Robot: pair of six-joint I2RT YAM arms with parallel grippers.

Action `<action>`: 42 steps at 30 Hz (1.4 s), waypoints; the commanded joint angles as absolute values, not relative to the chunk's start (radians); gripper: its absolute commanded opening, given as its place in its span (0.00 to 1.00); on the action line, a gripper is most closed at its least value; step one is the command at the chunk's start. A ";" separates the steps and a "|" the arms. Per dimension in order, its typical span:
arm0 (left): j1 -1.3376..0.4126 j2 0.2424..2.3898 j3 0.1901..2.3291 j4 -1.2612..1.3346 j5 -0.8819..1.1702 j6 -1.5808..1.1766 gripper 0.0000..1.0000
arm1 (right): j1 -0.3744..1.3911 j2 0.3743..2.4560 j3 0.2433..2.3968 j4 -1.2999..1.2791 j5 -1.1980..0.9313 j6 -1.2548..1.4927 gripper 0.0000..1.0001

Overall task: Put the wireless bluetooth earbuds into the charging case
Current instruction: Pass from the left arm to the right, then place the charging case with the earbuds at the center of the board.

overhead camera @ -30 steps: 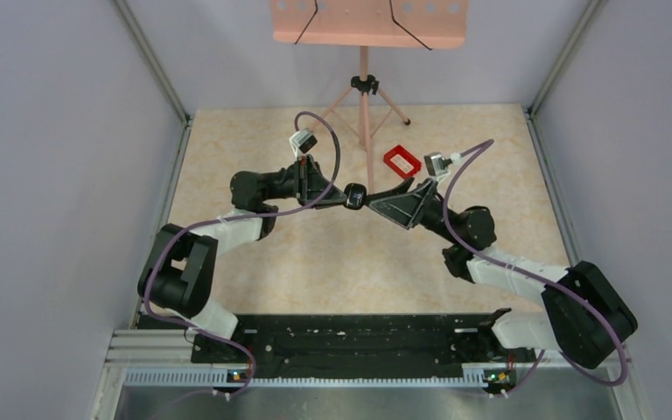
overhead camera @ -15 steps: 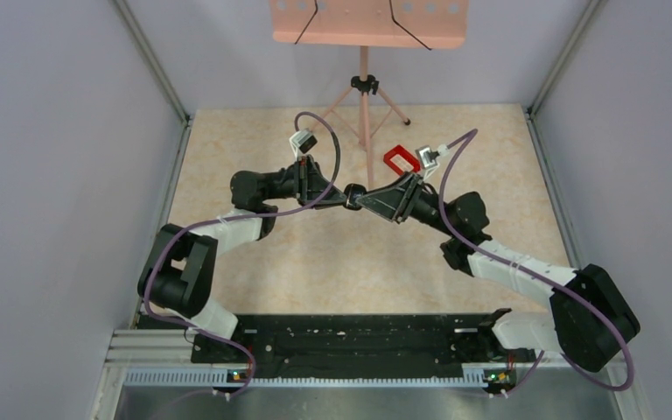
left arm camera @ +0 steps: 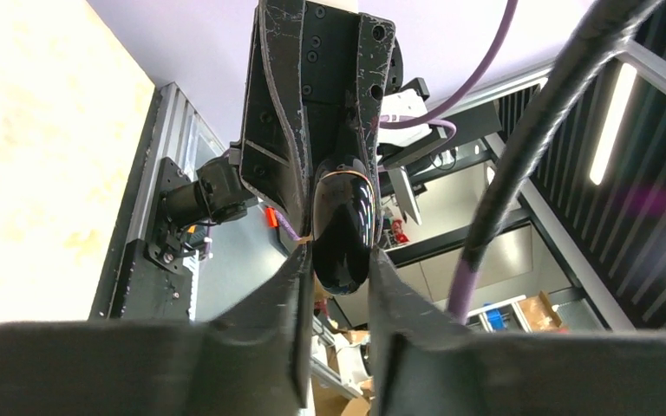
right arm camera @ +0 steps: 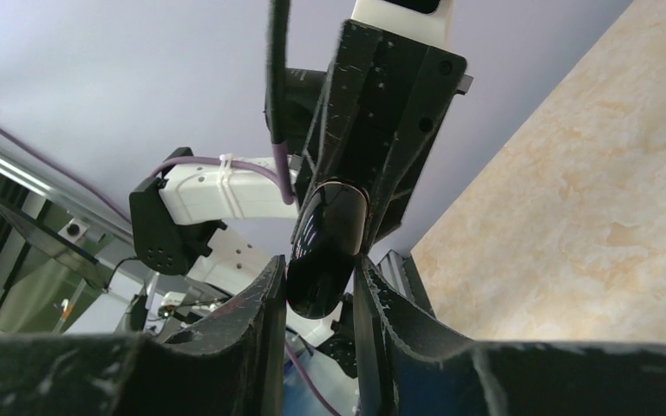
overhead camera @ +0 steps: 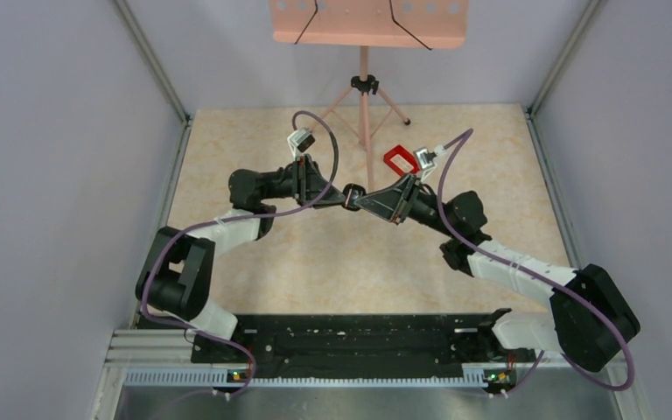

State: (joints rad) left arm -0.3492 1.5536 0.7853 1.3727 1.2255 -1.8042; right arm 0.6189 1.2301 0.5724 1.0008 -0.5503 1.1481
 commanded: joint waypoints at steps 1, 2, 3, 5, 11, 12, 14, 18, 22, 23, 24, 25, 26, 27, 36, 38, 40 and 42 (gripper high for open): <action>-0.356 1.496 0.804 1.370 1.230 -1.768 0.46 | 0.637 1.227 0.628 0.989 -0.532 1.122 0.00; -0.355 1.490 0.805 1.348 1.230 -1.751 0.53 | 0.637 1.225 0.629 0.983 -0.531 1.120 0.00; -0.356 1.480 0.808 1.315 1.231 -1.729 0.62 | 0.637 1.223 0.629 0.977 -0.529 1.118 0.00; -0.355 1.454 0.814 1.218 1.236 -1.658 0.78 | 0.637 1.218 0.628 0.960 -0.519 1.111 0.00; -0.346 1.326 0.919 0.437 1.213 -1.097 0.97 | 0.636 1.182 0.618 0.876 -0.502 1.070 0.00; -0.341 1.302 0.960 0.253 1.190 -0.951 0.98 | 0.634 1.162 0.617 0.834 -0.494 1.042 0.00; -0.332 1.284 1.086 -0.128 1.101 -0.701 0.99 | 0.628 1.117 0.617 0.711 -0.465 0.978 0.00; -0.327 1.268 1.200 -0.459 0.892 -0.480 0.99 | 0.583 1.009 0.592 0.380 -0.353 0.861 0.00; -0.326 1.224 1.184 -0.478 0.743 -0.464 0.98 | 0.505 0.940 0.543 0.176 -0.293 0.816 0.00; -0.327 1.207 1.169 -0.459 0.716 -0.468 0.98 | 0.492 0.936 0.533 0.143 -0.285 0.808 0.00; -0.327 1.192 1.151 -0.429 0.686 -0.472 0.98 | 0.487 0.937 0.519 0.120 -0.274 0.800 0.00; -0.327 1.176 1.140 -0.420 0.649 -0.472 0.98 | 0.486 0.941 0.511 0.103 -0.268 0.797 0.00; -0.328 1.161 1.126 -0.408 0.619 -0.466 0.98 | 0.486 0.958 0.500 0.102 -0.273 0.796 0.00; -0.327 1.141 1.114 -0.402 0.591 -0.458 0.98 | 0.486 0.972 0.489 0.110 -0.282 0.797 0.00; -0.339 0.977 0.970 -0.334 0.273 -0.396 0.99 | 0.486 1.121 0.494 0.148 -0.292 0.746 0.00; -0.339 0.945 0.937 -0.314 0.214 -0.381 0.99 | 0.486 1.150 0.510 0.129 -0.278 0.719 0.00; -0.339 0.917 0.906 -0.290 0.160 -0.369 0.99 | 0.486 1.174 0.534 0.101 -0.261 0.688 0.00; -0.339 0.896 0.882 -0.270 0.117 -0.355 0.99 | 0.487 1.195 0.546 0.083 -0.248 0.667 0.00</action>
State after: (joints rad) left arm -0.3359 0.9405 0.9203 -0.3676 0.2676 -0.4038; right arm 0.4881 1.1637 0.4755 0.0986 -0.2859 0.7425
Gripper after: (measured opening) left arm 0.990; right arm 0.266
